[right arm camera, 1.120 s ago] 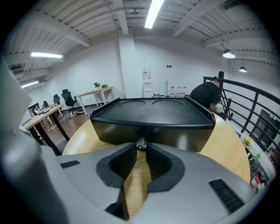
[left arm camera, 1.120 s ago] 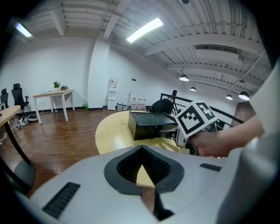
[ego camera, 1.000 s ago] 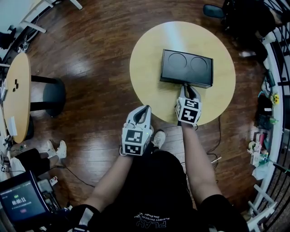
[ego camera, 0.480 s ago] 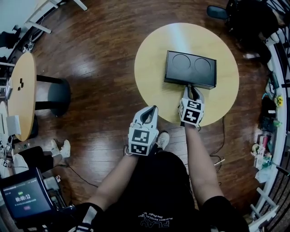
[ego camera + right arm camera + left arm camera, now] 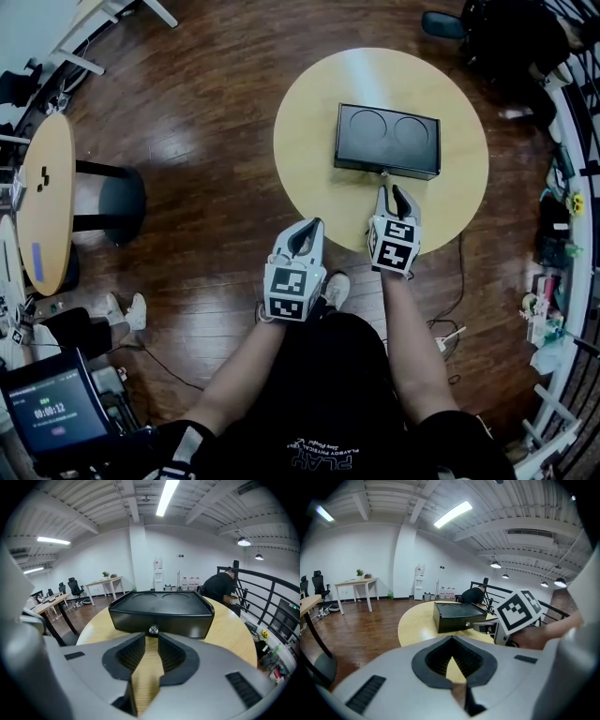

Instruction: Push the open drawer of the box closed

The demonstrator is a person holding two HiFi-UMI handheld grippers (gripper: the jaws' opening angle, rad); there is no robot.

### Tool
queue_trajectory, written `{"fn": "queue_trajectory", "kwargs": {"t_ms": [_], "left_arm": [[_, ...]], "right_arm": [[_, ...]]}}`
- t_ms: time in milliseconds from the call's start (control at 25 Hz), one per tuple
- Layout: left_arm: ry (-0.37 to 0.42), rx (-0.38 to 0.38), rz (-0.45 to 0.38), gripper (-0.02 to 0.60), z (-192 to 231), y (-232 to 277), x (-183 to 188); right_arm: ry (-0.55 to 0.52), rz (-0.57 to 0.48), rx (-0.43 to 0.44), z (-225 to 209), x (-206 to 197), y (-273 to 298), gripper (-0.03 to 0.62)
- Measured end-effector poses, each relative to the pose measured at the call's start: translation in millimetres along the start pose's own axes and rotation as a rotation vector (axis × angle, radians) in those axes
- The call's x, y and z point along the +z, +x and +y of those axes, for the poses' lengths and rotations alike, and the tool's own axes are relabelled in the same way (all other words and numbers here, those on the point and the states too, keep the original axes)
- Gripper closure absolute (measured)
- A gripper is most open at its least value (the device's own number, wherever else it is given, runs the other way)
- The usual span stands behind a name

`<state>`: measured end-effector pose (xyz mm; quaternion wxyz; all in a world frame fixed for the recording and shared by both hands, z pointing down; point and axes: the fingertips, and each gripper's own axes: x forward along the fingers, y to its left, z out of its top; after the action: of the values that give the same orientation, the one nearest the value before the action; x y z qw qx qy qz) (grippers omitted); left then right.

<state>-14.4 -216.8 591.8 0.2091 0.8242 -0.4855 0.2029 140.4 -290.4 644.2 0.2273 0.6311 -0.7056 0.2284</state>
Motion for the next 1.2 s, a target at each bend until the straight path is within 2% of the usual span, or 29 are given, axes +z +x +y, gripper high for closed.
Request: {"fn": "queue_trajectory", "kwargs": {"t_ms": [280, 520, 800, 1200], "left_arm": [[0.004, -0.020, -0.020, 0.584, -4, 1, 6], [0.006, -0.023, -0.030, 0.584, -1, 2, 8], [0.025, -0.031, -0.054, 0.584, -25, -14, 14], [0.038, -0.026, -0.102, 0.584, -52, -60, 36]], "right_arm": [[-0.048, -0.017, 0.035, 22, -3, -26, 0.514], [-0.072, -0.030, 0.027, 32, 0, -37, 0.588], [-0.077, -0.062, 0.032, 26, 2, -70, 0.588], [-0.120, -0.110, 0.097, 36, -4, -144, 0.588]]}}
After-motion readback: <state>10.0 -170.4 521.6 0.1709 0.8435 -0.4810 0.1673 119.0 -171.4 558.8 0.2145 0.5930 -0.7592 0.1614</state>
